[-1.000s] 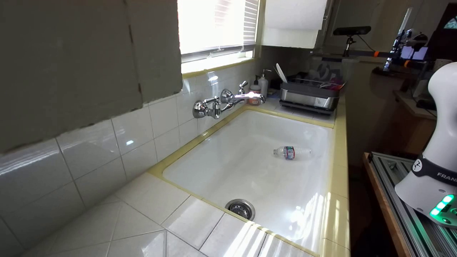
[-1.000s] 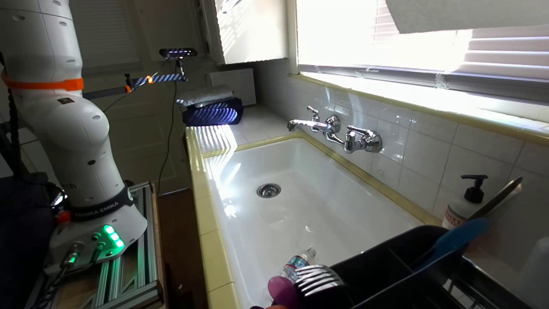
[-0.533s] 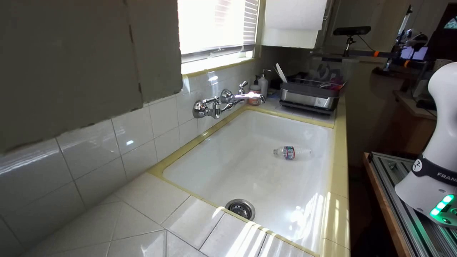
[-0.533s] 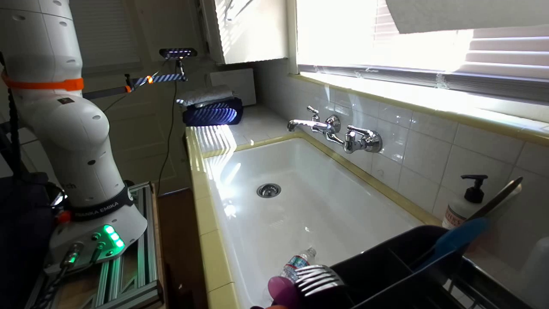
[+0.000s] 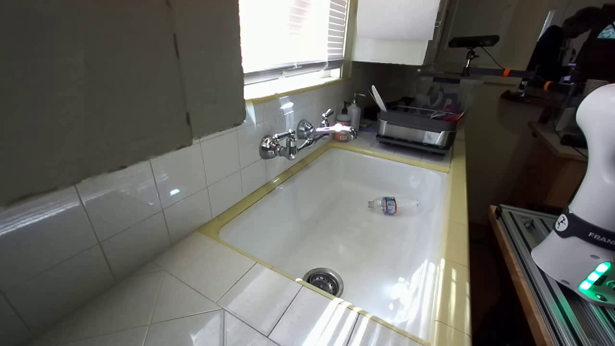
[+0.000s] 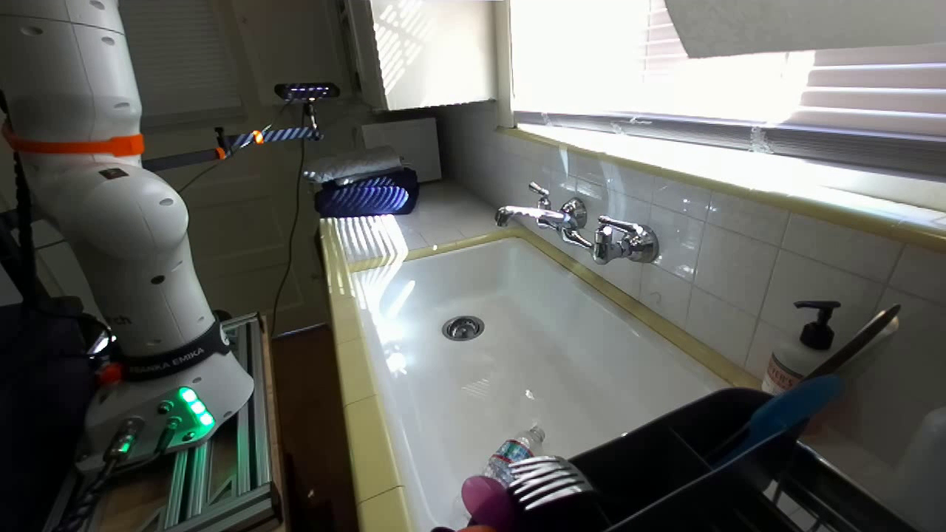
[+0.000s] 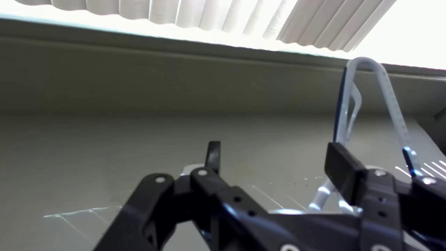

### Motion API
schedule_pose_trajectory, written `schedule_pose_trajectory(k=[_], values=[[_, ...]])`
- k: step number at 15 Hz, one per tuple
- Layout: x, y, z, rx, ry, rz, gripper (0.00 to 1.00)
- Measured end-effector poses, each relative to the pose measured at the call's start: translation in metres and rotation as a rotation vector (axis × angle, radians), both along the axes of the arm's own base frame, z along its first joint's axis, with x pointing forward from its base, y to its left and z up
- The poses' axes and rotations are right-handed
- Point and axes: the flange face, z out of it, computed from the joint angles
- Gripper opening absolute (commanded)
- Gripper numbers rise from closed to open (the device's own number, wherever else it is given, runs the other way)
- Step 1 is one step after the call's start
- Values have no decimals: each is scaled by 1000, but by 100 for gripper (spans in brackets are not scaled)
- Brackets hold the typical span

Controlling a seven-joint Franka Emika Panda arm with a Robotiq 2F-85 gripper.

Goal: Hang the hanger on the side of the cabinet

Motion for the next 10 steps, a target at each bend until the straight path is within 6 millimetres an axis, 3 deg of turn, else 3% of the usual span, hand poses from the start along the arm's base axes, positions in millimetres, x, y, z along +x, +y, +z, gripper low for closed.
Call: schedule_pose_trajectory(k=[6,10], values=[[-1,-15,-1,-44,41,-138,100],[-12,-25,-10,-95,160,-282,100]])
